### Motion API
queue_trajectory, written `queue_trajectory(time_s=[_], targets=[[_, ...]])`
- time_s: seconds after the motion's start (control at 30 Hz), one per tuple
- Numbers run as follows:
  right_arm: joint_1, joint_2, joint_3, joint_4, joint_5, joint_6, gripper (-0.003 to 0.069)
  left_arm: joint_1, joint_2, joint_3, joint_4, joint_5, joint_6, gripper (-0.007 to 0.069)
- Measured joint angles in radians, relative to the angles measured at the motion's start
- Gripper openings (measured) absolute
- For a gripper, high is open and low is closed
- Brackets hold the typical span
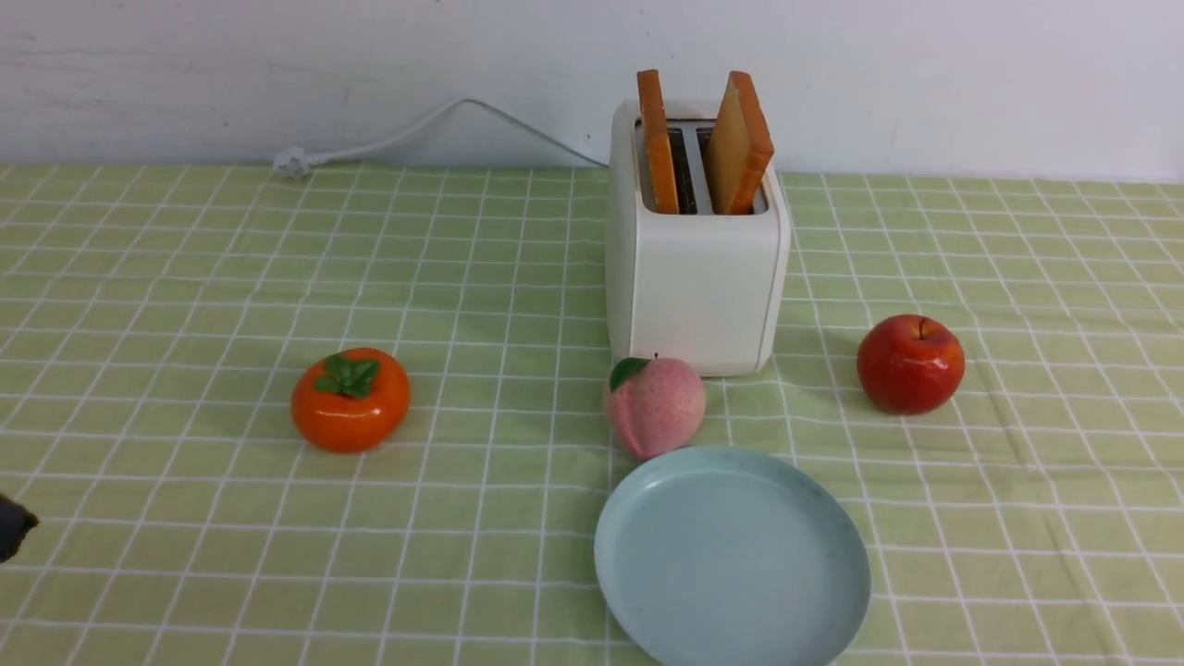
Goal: Take toasted bread from bread machine on green coffee tablecloth place on plate.
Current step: 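Reach for a toast slice standing in the toaster with the left gripper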
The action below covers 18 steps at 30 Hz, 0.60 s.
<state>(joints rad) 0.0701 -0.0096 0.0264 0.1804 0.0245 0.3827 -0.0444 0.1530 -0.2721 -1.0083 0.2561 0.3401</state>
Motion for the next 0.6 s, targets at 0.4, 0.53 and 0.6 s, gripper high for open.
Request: queue_trajectory(time_s=[0.4, 0.53, 0.6], targets=[[0.065, 0.214, -0.393, 0.011, 0.457, -0.155, 0.0, 0.0, 0.559, -0.333, -0.146, 0.089, 0.463, -0.0013], [0.076, 0.296, -0.531, 0.019, 0.603, -0.27, -0.0001, -0.004, 0.734, -0.462, -0.256, 0.185, 0.568, -0.0013], [0.076, 0.313, -0.565, 0.021, 0.633, -0.308, -0.0001, -0.036, 0.81, -0.509, -0.316, 0.187, 0.625, -0.0013]])
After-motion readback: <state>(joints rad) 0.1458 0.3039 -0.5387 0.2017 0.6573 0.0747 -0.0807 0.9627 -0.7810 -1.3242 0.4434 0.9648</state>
